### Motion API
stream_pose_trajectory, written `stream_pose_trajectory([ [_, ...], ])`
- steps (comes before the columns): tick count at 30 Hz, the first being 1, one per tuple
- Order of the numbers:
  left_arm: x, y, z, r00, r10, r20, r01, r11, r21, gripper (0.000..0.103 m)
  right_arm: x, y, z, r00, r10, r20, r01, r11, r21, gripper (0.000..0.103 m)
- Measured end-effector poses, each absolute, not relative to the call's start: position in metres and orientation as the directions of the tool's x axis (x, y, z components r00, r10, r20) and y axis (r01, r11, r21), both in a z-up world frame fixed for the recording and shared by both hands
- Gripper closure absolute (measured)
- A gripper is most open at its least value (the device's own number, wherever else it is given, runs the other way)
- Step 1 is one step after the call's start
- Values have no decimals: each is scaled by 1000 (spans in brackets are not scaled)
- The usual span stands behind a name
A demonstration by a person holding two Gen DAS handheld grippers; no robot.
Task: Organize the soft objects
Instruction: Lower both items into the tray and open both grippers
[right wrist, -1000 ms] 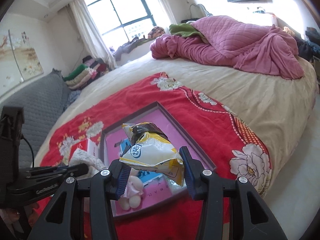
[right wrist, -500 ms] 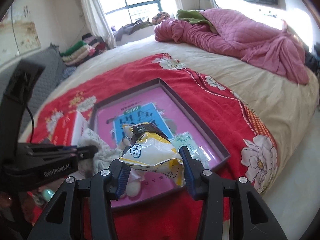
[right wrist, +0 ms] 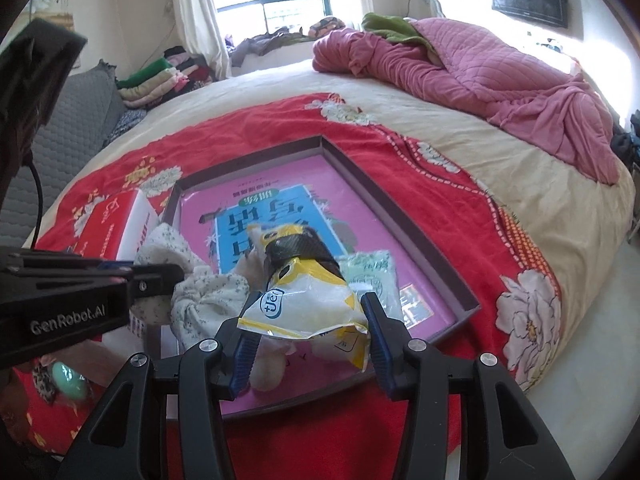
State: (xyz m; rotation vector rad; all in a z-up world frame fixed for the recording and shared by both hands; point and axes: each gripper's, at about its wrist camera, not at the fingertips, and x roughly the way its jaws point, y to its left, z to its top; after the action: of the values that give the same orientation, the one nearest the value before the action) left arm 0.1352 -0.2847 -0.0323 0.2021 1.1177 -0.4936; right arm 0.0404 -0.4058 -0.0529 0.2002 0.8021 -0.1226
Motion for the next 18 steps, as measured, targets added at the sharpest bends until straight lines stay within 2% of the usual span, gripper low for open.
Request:
stream_pose_trajectory([
  [8, 136, -281, -33, 338, -279, -899, 466, 879, -97, 95, 39, -404, -54, 692, -25, -721, 170, 977, 130, 51],
  [13, 136, -279, -33, 331, -282, -900, 465, 879, -105, 95, 36, -403, -51, 697, -9, -717, 152, 979, 135, 41],
  [18, 136, -279, -33, 331, -282, -901, 462, 881, -106, 95, 32, -403, -43, 715, -18, -699, 155, 979, 133, 39],
])
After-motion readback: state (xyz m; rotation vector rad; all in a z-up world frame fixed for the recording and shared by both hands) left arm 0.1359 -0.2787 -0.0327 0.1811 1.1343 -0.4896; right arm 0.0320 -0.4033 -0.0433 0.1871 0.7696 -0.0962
